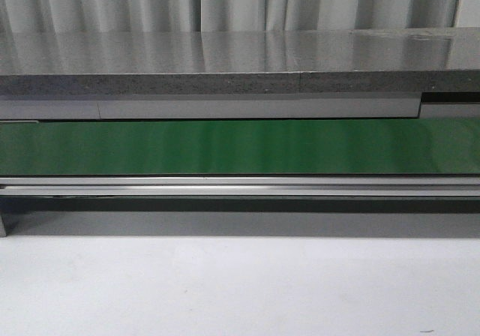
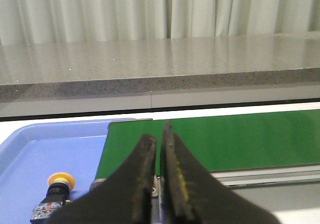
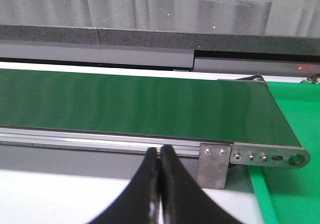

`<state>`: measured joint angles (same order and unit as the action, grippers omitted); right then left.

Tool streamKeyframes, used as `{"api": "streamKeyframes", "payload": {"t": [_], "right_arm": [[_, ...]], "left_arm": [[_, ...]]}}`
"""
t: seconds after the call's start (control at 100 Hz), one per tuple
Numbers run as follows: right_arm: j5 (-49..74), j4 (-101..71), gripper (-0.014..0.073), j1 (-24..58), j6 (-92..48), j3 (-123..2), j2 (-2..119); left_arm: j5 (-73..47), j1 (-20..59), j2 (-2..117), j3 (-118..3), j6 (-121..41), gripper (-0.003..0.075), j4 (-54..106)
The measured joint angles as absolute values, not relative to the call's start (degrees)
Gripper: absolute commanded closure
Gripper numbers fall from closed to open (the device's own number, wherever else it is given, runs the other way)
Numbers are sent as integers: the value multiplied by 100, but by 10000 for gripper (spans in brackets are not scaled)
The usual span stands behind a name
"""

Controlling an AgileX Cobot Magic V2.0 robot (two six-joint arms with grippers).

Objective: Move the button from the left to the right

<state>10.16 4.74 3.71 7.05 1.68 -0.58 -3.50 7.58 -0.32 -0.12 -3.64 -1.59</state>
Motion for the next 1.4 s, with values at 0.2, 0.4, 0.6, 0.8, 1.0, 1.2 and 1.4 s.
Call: {"api": "streamKeyframes", "payload": {"t": [0.2, 0.4, 0.6, 0.8, 1.0, 1.2, 1.4], "right_arm": [[1016, 474, 662, 371, 705, 168, -58], [1016, 474, 662, 371, 705, 168, -58], [1016, 474, 662, 371, 705, 168, -58], [1016, 474, 662, 371, 705, 168, -58], [1016, 474, 662, 371, 705, 168, -58], [1016, 474, 662, 371, 705, 168, -58], [1016, 474, 662, 371, 705, 168, -58]], "left_arm": [[-350, 758, -32, -12, -364, 715, -159], [-350, 758, -32, -12, -364, 715, -159], [-427, 758, -32, -12, -364, 715, -135], [-1005, 758, -7, -297, -364, 715, 0], [-1668, 758, 626, -1229, -364, 715, 248], [-3352, 758, 1812, -2468, -364, 715, 295], [-4264, 758, 2960, -3343, -364, 715, 295]]}}
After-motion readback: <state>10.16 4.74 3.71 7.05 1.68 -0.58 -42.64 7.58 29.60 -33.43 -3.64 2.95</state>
